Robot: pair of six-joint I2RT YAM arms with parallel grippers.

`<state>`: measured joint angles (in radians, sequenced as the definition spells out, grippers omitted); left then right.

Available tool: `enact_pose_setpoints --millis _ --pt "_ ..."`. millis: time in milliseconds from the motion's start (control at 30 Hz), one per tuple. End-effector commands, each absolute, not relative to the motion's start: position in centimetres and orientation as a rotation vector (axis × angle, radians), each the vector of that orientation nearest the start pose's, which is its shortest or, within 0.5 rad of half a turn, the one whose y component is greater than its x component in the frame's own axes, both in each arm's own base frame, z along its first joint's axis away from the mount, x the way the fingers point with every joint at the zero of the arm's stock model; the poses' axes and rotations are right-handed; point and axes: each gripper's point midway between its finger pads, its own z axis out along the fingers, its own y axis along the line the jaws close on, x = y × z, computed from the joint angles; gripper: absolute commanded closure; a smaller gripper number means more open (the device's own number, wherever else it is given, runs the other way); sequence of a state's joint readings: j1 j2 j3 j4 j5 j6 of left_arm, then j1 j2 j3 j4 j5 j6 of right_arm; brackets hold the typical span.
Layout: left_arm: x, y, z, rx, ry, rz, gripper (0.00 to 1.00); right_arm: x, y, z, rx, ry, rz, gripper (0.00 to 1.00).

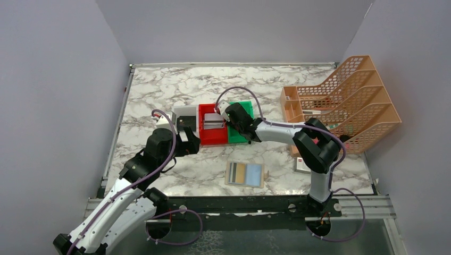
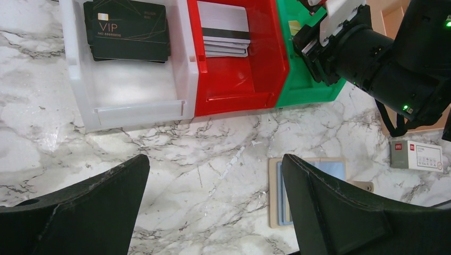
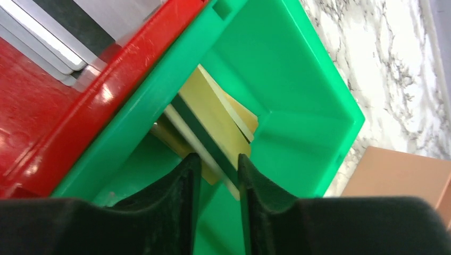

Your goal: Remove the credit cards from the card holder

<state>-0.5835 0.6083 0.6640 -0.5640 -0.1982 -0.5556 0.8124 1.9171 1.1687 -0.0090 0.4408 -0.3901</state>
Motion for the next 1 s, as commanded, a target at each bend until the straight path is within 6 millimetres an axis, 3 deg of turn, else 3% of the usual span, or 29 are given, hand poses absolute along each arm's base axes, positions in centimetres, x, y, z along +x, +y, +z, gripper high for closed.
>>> enact_pose_setpoints --millis 0,333,433,567,700,833,967 --pt "21.5 -12.5 19.2 -0.080 2.084 -0.487 0.01 37.7 28.7 5.9 -1.101 2.013 -0.213 0.61" --pt "21.6 -12.7 18.6 -0.067 2.110 -0.482 0.01 37.6 27.1 10.7 -0.912 1.966 -0.219 0.60" --pt "21.6 -12.8 18.5 -0.065 2.118 -0.481 0.01 36.3 26.9 12.9 -0.767 1.984 -0.090 0.60" --pt "21.7 -13.1 18.2 -0.055 2.132 -0.484 0.01 31.7 27.7 15.3 -0.583 1.996 0.282 0.59" --pt "21.6 -13.7 18.1 -0.031 2.147 -0.511 0.01 26.0 27.9 14.1 -0.407 2.076 0.656 0.56" --pt "21.6 -14.7 18.0 -0.010 2.142 -0.568 0.01 21.0 27.3 11.1 -0.256 2.198 0.900 0.55" --pt "21.4 -16.2 17.0 0.030 2.150 -0.652 0.01 16.8 28.2 10.5 -0.289 2.185 1.189 0.55"
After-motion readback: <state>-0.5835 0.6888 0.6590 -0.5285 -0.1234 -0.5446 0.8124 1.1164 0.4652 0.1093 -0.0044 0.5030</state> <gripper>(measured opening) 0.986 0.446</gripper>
